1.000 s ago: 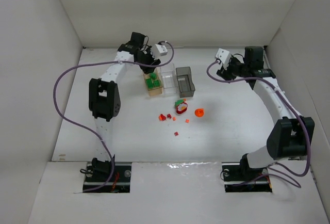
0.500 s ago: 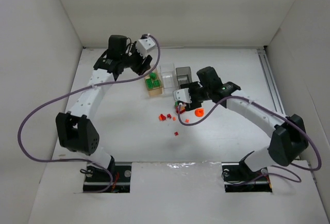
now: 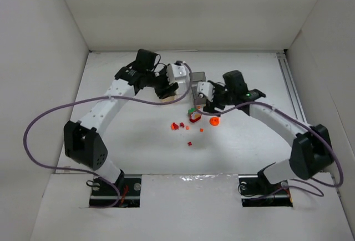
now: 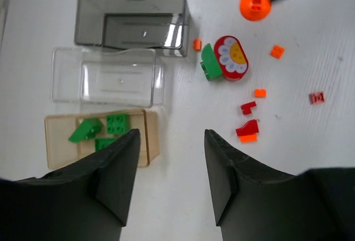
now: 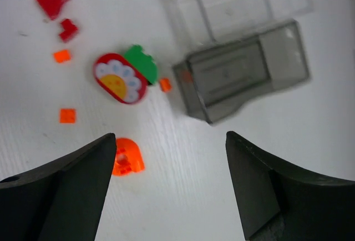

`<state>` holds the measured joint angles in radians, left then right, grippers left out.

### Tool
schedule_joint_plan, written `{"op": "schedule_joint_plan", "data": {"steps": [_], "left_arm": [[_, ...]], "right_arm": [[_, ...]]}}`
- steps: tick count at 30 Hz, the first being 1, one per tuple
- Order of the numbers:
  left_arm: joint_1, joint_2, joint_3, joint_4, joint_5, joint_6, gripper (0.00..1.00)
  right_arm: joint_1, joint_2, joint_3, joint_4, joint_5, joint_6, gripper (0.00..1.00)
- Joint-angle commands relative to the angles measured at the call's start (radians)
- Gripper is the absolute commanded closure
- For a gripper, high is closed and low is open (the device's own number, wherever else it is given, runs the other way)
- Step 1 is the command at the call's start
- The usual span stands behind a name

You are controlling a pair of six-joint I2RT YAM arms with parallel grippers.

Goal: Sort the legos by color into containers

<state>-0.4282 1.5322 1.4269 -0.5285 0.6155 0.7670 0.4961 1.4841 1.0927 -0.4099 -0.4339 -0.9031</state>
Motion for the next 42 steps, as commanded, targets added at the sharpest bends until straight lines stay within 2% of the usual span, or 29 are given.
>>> {"op": "schedule_joint_plan", "data": {"steps": [1,2,4,8,14,15,19,33,37,38,40,42], "left_arm": [[-0.033,0.104,0.139,-0.27,0.092,0.382,0.54],[-0.043,0.168,0.159,-0.36,0.101,0.447,0.54],[-0.043,0.229,0.185,-0.418,0.101,0.573,0.54],[-0.043,0.391,0.317,-0.594,0.073,0.94,0.53],[-0.084,0.514,0.414,-0.594,-0.025,1.193,0.52],[-0.093,0.529,0.455,-0.594,-0.025,1.193,0.52],[-0.13,0.551,0.464,-0.594,-0.056,1.287,0.52],[-0.225,0.641,0.524,-0.582,-0.086,1.327,0.5],[-0.245,0.664,0.524,-0.593,-0.095,1.356,0.41],[-0.245,0.664,0.524,-0.593,-0.095,1.356,0.35],[-0.245,0.675,0.533,-0.593,-0.095,1.379,0.29],[-0.254,0.686,0.534,-0.593,-0.106,1.379,0.27]], "right_arm": [[-0.123,-0.171,-0.068,0.225,0.041,0.179,0.15],[-0.155,-0.201,-0.089,0.259,0.041,0.179,0.15],[-0.234,-0.276,-0.135,0.26,0.014,0.179,0.11],[-0.359,-0.353,-0.18,0.27,-0.068,0.17,0.08],[-0.473,-0.383,-0.18,0.226,-0.095,0.158,0.02],[-0.473,-0.383,-0.18,0.226,-0.104,0.149,0.02],[-0.473,-0.404,-0.18,0.226,-0.094,0.148,0.02],[-0.473,-0.413,-0.189,0.226,-0.083,0.148,0.01],[-0.473,-0.403,-0.178,0.198,-0.083,0.148,0.01],[-0.473,-0.403,-0.178,0.198,-0.083,0.148,0.01],[-0.473,-0.403,-0.178,0.198,-0.083,0.148,0.01],[-0.473,-0.403,-0.169,0.198,-0.083,0.148,0.01]]}}
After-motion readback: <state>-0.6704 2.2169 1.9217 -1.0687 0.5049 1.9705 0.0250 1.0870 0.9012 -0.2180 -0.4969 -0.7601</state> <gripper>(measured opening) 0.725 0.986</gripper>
